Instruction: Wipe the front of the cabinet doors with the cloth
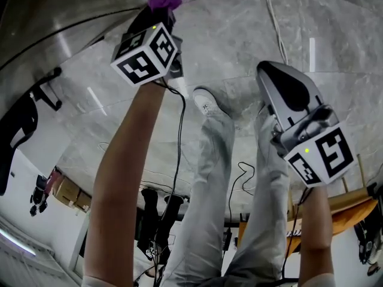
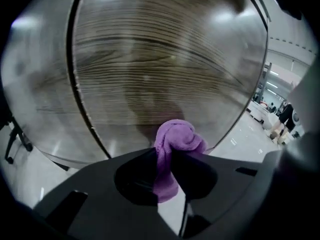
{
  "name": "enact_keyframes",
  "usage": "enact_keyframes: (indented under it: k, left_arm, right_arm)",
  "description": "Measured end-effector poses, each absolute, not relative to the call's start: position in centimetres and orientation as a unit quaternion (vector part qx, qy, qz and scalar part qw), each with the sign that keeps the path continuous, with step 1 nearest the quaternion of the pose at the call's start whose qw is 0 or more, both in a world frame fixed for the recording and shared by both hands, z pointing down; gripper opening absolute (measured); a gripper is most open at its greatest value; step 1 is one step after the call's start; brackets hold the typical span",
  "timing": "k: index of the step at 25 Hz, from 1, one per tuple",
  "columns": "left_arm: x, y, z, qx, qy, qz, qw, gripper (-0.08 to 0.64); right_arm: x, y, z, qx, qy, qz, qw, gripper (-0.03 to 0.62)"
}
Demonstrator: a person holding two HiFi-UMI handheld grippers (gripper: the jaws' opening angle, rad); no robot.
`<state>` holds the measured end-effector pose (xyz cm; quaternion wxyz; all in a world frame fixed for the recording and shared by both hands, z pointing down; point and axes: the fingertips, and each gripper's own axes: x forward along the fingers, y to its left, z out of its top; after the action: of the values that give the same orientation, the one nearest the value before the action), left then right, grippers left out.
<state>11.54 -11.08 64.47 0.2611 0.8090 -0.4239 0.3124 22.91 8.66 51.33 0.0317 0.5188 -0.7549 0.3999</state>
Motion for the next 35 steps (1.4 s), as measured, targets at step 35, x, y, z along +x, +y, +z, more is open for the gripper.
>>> enact_keyframes:
  k: [35]
  left_arm:
    - [28.0, -2.5, 71.9, 0.841, -0.334, 0.361, 0.225, 0.077]
  right_arm:
    - [34.6, 16.5, 55.3, 0.582, -0.704, 0.406, 0.022, 0.029]
